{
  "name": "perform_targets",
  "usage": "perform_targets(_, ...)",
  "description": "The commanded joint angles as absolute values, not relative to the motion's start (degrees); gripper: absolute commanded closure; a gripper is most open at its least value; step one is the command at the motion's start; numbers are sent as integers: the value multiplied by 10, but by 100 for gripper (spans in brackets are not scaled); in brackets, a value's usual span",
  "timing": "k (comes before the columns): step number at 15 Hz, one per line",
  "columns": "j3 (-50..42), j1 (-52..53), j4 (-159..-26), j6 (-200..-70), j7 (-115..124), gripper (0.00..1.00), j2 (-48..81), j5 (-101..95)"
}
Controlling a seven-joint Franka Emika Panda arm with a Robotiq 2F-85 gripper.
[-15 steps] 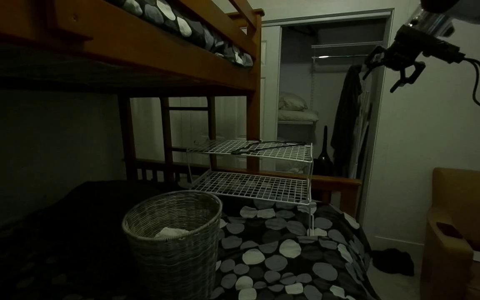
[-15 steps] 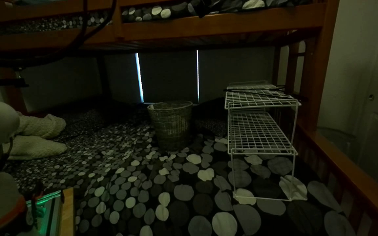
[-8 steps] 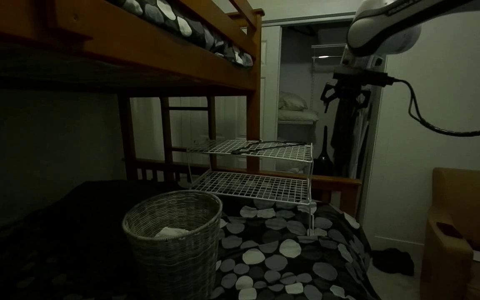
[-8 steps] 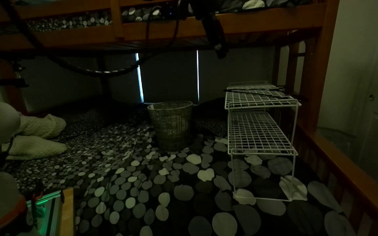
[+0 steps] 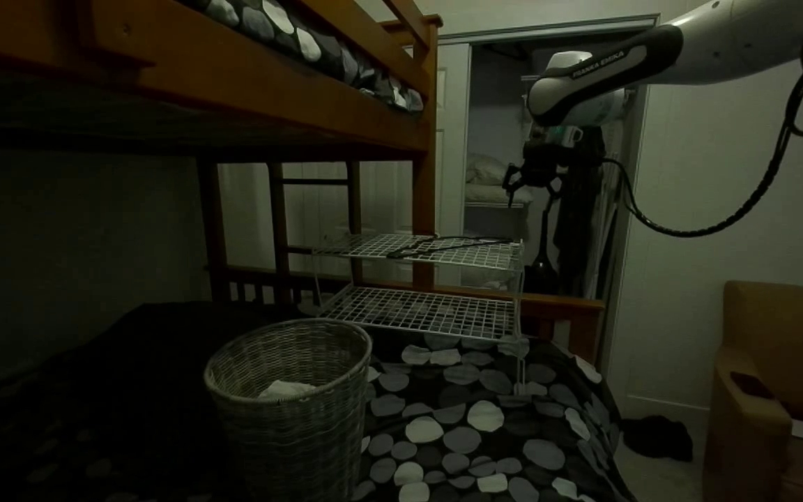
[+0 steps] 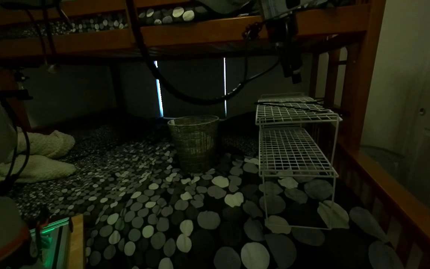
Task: Put the black hanger in the basket.
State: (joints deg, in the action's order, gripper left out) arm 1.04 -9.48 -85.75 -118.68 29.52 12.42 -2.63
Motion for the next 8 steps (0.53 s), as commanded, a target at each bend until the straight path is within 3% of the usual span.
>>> perform_targets(1,-22,-67,-854,-1185,291,0,129,-19)
perform_targets(4,-24,-60,-855,-1185,291,0,124,-20)
perform_targets(8,-44,-22,-799,-1140,475,0,172,-53)
